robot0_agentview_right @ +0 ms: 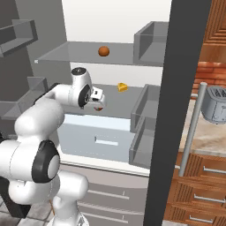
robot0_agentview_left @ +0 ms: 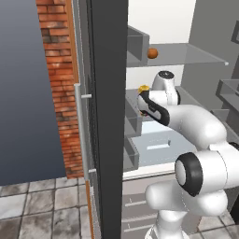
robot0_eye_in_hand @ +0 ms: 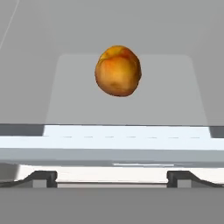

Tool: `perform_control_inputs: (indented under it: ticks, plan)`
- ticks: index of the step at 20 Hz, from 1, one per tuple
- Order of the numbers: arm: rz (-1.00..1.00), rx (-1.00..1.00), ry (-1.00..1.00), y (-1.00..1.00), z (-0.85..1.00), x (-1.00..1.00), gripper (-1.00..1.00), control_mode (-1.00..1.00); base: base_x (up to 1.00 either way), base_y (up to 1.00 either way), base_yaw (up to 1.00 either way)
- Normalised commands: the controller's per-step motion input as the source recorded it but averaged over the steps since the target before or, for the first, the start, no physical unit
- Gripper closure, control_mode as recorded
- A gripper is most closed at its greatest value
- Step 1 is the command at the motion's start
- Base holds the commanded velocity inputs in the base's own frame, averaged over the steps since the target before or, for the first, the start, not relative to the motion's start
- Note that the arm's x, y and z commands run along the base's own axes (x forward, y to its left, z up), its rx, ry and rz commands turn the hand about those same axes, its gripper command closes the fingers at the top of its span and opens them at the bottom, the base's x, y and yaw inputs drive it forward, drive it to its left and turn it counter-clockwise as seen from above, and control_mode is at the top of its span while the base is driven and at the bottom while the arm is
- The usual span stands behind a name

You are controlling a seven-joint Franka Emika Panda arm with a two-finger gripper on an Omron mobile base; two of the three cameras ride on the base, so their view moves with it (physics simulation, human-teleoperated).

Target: Pick up the peach and tangerine from the fridge and place one fruit on each plate on the dining counter.

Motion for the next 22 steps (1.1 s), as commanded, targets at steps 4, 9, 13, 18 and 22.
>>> perform_control_inputs:
  ticks: [4, 9, 13, 18, 22]
  plan:
    - [0.0, 0.0, 0.02, -0.1, -0.02, 0.35, -1.0, -1.0, 0.0, 0.0, 0.0]
    - [0.0, 0.0, 0.03, -0.02, -0.09, 0.25, -1.0, -1.0, 0.0, 0.0, 0.0]
    - [0.0, 0.0, 0.05, 0.0, -0.17, 0.23, -1.0, -1.0, 0.0, 0.0, 0.0]
    - [0.0, 0.0, 0.07, 0.0, -0.19, 0.28, -1.0, -1.0, 0.0, 0.0, 0.0]
    - [0.0, 0.0, 0.06, 0.0, -0.14, 0.33, -1.0, -1.0, 0.0, 0.0, 0.0]
